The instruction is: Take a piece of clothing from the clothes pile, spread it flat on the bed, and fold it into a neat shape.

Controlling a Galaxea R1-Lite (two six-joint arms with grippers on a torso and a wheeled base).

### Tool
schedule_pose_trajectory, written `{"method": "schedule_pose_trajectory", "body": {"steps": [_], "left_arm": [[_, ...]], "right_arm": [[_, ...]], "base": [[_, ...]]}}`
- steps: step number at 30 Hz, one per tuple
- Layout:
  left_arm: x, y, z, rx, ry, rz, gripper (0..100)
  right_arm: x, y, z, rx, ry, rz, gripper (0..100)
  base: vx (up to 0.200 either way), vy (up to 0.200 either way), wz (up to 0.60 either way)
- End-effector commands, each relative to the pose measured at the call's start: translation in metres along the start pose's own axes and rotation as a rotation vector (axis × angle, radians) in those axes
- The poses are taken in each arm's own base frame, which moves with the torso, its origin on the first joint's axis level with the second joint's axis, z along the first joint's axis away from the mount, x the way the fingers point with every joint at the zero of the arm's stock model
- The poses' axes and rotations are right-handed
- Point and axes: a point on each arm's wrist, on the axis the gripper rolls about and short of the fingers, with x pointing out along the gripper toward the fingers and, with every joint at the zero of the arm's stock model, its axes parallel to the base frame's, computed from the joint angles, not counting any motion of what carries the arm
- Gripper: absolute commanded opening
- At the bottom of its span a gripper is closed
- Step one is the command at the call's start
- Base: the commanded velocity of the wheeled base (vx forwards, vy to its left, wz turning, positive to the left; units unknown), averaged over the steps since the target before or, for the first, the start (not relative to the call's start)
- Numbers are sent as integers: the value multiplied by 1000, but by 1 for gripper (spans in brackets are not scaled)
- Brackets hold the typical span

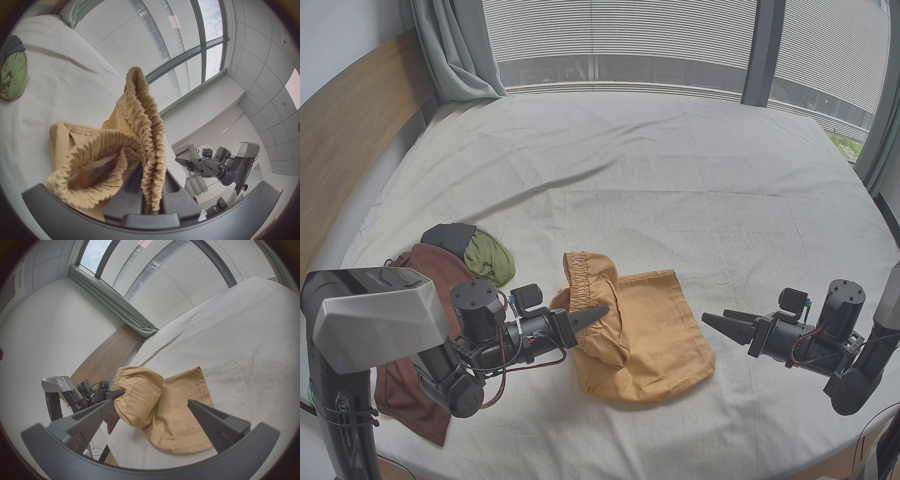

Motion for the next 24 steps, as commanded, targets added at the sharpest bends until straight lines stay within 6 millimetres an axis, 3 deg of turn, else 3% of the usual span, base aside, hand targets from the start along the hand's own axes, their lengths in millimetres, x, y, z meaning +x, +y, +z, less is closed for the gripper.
{"method": "schedule_pose_trajectory", "body": {"steps": [1, 8, 17, 24], "left_arm": [[7, 7, -9, -11, 22, 4, 0], [24, 10, -26, -24, 70, -10, 0], [47, 13, -33, -21, 66, -2, 0], [51, 16, -39, -24, 75, 5, 0]], "right_arm": [[0, 0, 0, -1, -1, 1, 100], [0, 0, 1, -2, -3, 1, 100], [1, -1, 3, -4, -12, -1, 100], [1, -2, 4, -5, -16, -3, 100]], "base": [[0, 0, 0], [0, 0, 0], [0, 0, 0], [0, 0, 0]]}}
